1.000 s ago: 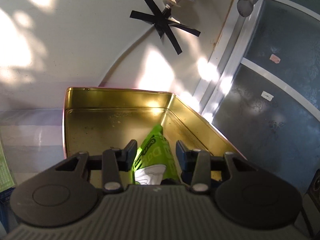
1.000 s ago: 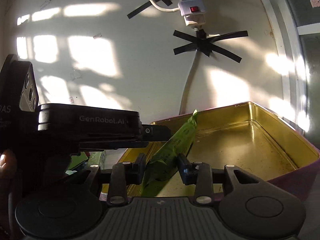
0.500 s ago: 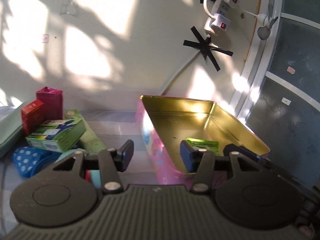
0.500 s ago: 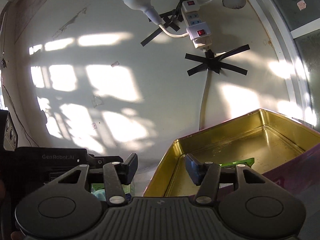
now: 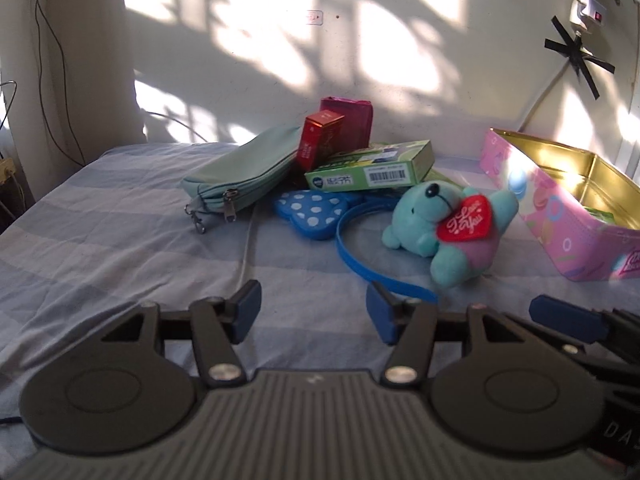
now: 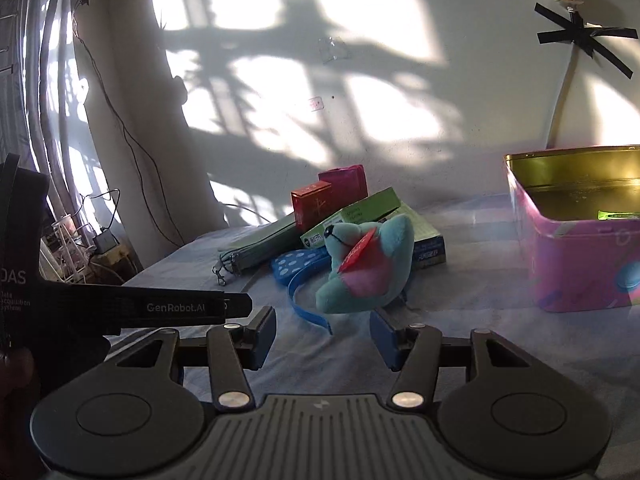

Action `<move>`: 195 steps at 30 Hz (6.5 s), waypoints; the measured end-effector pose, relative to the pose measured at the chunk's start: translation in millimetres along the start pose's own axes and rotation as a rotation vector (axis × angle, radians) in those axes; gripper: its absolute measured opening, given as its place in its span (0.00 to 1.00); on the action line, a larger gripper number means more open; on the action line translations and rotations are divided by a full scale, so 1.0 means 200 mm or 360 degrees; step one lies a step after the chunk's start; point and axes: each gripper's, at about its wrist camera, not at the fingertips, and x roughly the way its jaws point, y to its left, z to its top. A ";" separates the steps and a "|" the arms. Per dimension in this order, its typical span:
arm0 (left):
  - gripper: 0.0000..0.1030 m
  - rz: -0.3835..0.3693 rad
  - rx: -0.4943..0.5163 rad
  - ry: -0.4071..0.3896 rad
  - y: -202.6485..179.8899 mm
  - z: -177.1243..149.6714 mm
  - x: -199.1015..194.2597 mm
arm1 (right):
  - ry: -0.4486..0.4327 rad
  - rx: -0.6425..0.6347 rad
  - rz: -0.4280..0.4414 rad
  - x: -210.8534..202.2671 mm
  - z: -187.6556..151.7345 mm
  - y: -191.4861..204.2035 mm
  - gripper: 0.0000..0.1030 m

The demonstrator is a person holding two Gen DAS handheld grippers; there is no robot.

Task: Organize objects
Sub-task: 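Reach the right gripper to the teal plush bear and grasp it, then carry the teal bear over the pink tin and release it inside, then reach the left gripper to the blue polka-dot headband and grasp it, then lift the blue headband with the left gripper and drop it into the tin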

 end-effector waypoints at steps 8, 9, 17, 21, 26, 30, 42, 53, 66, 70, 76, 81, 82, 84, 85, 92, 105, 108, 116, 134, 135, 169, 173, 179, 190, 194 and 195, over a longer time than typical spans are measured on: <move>0.61 0.0055 -0.0060 0.0032 0.11 -0.07 0.07 | -0.0017 0.0030 -0.0174 0.04 0.03 -0.02 0.52; 0.61 0.0043 -0.0080 0.0049 0.12 -0.08 0.08 | -0.0050 0.0043 -0.0219 0.05 0.07 -0.04 0.53; 0.63 0.0039 -0.0156 0.0051 0.21 -0.10 0.06 | 0.0021 0.0218 -0.0219 0.24 0.20 -0.15 0.66; 0.63 0.0025 -0.0166 0.0051 0.23 -0.10 0.04 | 0.0089 0.0259 -0.0215 0.36 0.22 -0.18 0.63; 0.64 -0.0016 -0.0168 0.0042 0.23 -0.10 0.01 | 0.0119 0.0412 -0.0090 0.33 0.21 -0.26 0.37; 0.66 -0.0118 -0.0202 0.0040 0.21 -0.07 -0.01 | 0.0088 0.0565 0.0062 0.10 0.19 -0.31 0.36; 0.87 -0.0659 -0.0051 -0.0009 -0.12 -0.03 -0.07 | 0.0049 0.0422 -0.0117 -0.49 -0.07 -0.41 0.91; 0.93 -0.0841 -0.0007 0.0090 -0.23 -0.09 -0.04 | 0.0212 -0.0164 -0.0144 -0.35 -0.15 -0.19 0.90; 0.45 -0.1284 -0.0145 0.0288 -0.42 -0.05 0.01 | 0.0142 -0.0154 -0.0371 -0.44 -0.14 -0.27 0.44; 0.45 -0.1376 -0.0027 0.0243 -0.63 -0.05 -0.05 | 0.0096 -0.0179 -0.0542 -0.58 -0.12 -0.38 0.44; 0.45 -0.1486 0.0115 0.0279 -0.95 -0.09 -0.04 | 0.0078 -0.0166 -0.0784 -0.77 -0.13 -0.58 0.44; 0.45 -0.1478 0.0151 0.0332 -1.09 -0.15 0.01 | 0.0117 -0.0105 -0.0817 -0.80 -0.17 -0.70 0.44; 0.45 -0.1490 0.0130 0.0338 -1.09 -0.16 0.02 | 0.0108 -0.0100 -0.0806 -0.80 -0.18 -0.71 0.44; 0.42 -0.1489 0.0120 0.0343 -1.09 -0.15 0.02 | 0.0088 -0.0091 -0.0784 -0.81 -0.17 -0.73 0.44; 0.41 -0.1485 0.0111 0.0346 -1.09 -0.13 0.01 | 0.0067 -0.0077 -0.0767 -0.81 -0.16 -0.74 0.44; 0.39 -0.1428 0.0172 0.0023 -1.10 0.23 -0.11 | -0.0235 -0.0224 -0.0743 -0.76 0.13 -0.73 0.44; 0.52 -0.0845 0.0180 -0.0078 -1.17 0.52 0.30 | -0.0227 -0.0160 -0.0685 -0.17 0.39 -0.94 0.52; 0.54 -0.0864 0.0121 -0.0049 -1.10 0.50 0.28 | -0.0291 -0.0143 -0.0665 -0.25 0.38 -0.90 0.55; 0.58 -0.0814 0.0128 -0.0174 -0.91 0.34 0.00 | -0.0458 -0.0054 -0.0582 -0.48 0.24 -0.66 0.58; 0.66 -0.0376 0.0180 -0.0080 -0.45 -0.01 -0.03 | -0.0183 0.0092 -0.0435 -0.33 0.02 -0.34 0.58; 0.66 -0.0345 0.0174 -0.0074 -0.41 -0.02 -0.03 | -0.0169 0.0080 -0.0426 -0.31 0.02 -0.32 0.58; 0.67 -0.0216 -0.0442 -0.0066 0.27 -0.12 0.13 | 0.0279 -0.0033 -0.0257 0.18 0.10 -0.14 0.05; 0.67 -0.0253 -0.0311 -0.0057 0.20 -0.14 0.01 | 0.0265 -0.0077 -0.0263 -0.13 -0.07 -0.09 0.11; 0.67 -0.0343 -0.0055 -0.0068 0.03 -0.21 -0.20 | 0.0175 -0.0133 -0.0280 -0.25 -0.11 -0.09 0.30; 0.33 -0.0202 0.0049 -0.0026 -0.15 -0.34 -0.11 | 0.0244 -0.0383 -0.0294 0.03 -0.06 -0.05 0.26; 0.10 -0.0270 -0.0097 -0.0008 -0.10 -0.32 -0.11 | 0.0101 -0.0363 -0.0269 -0.05 -0.07 -0.04 0.05; 0.10 -0.0294 -0.0115 -0.0019 -0.10 -0.30 -0.11 | 0.0025 -0.0359 -0.0288 -0.08 -0.07 -0.03 0.05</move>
